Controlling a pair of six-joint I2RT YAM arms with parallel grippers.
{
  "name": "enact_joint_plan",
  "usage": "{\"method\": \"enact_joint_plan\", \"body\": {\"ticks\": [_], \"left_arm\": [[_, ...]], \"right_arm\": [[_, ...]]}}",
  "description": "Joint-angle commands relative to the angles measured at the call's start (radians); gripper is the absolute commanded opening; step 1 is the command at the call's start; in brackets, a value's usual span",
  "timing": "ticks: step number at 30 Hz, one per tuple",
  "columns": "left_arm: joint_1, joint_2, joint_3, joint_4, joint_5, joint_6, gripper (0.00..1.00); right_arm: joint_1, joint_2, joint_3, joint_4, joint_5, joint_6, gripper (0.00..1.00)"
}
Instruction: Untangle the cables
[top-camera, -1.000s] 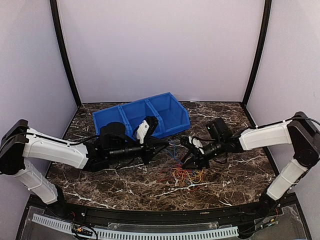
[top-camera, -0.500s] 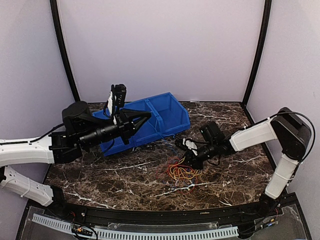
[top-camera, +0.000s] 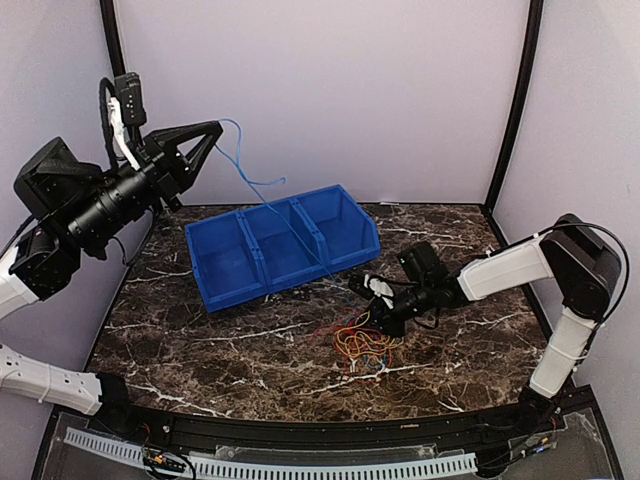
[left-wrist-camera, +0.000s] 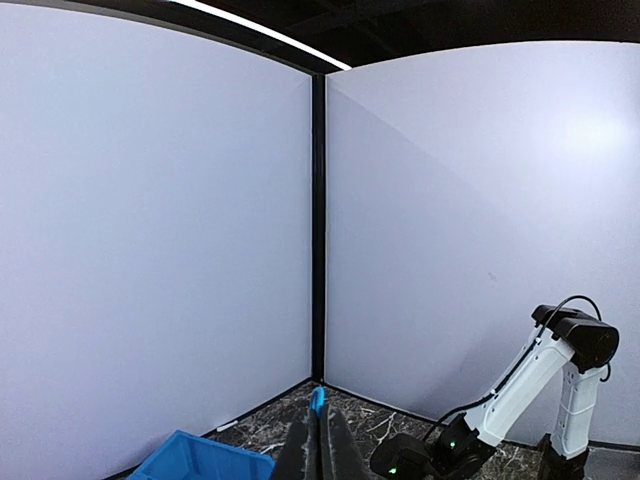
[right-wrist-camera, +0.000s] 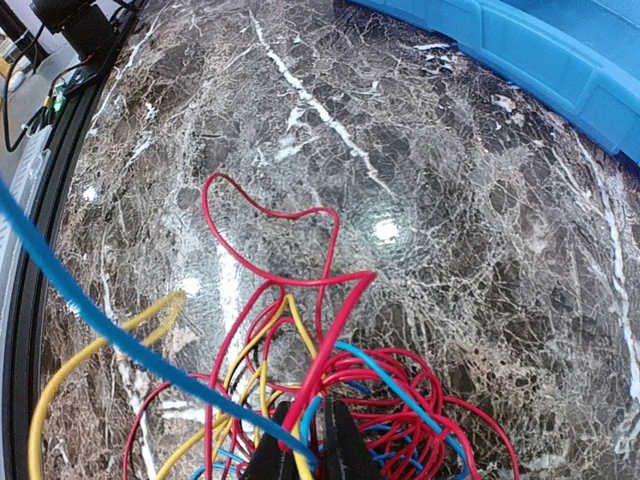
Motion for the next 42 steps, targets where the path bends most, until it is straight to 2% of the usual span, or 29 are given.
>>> {"method": "enact_joint_plan", "body": {"ticks": [1,8,13,18,22,26,28,29,33,37,42], "left_arm": [[-0.004,-0.059,0.039,-0.018,-0.077,0.019,0.00],[-0.004,-0.064,0.321,-0.107,-0.297,0.134,0.00],[-0.004,-0.037,0.340,-0.132,-0.402,0.152,0.00],[-0.004,-0.016,0.253,-0.188,-0.437,0.112,0.00],[-0.004,0.022,0.255,-0.288,-0.468,0.043,0.00],[-0.004,0.048,0.307,-0.431,-0.511,-0.083,0.00],[-0.004,0.040,0.296,-0.444,-0.512,-0.114,0.00],[-0.004,0.035,0.279,-0.451,-0.512,-0.123,0.00],[-0.004,0.023,0.231,-0.477,-0.513,-0.162,0.00],[-0.004,0.022,0.180,-0.476,-0.502,-0.183,0.00],[-0.002,0.076,0.172,-0.528,-0.429,-0.240,0.00]], "right_arm": [[0.006,0.011,0.020,-0.014,0.015,-0.004,0.13],[0.006,0.033,0.034,-0.024,0.014,-0.001,0.14],[0.006,0.026,0.031,-0.023,0.012,-0.003,0.17],[0.006,-0.001,0.080,-0.103,0.015,-0.028,0.31],[0.006,-0.054,0.139,-0.212,0.069,-0.068,0.41],[0.000,-0.146,0.200,-0.316,0.114,-0.126,0.61],[-0.002,-0.188,0.213,-0.361,0.105,-0.157,0.77],[-0.002,-0.206,0.223,-0.387,0.102,-0.173,0.89],[-0.008,-0.247,0.284,-0.527,0.106,-0.221,0.96],[-0.027,-0.301,0.323,-0.636,0.134,-0.251,0.98],[-0.112,-0.413,0.264,-0.593,0.135,-0.225,0.98]]}}
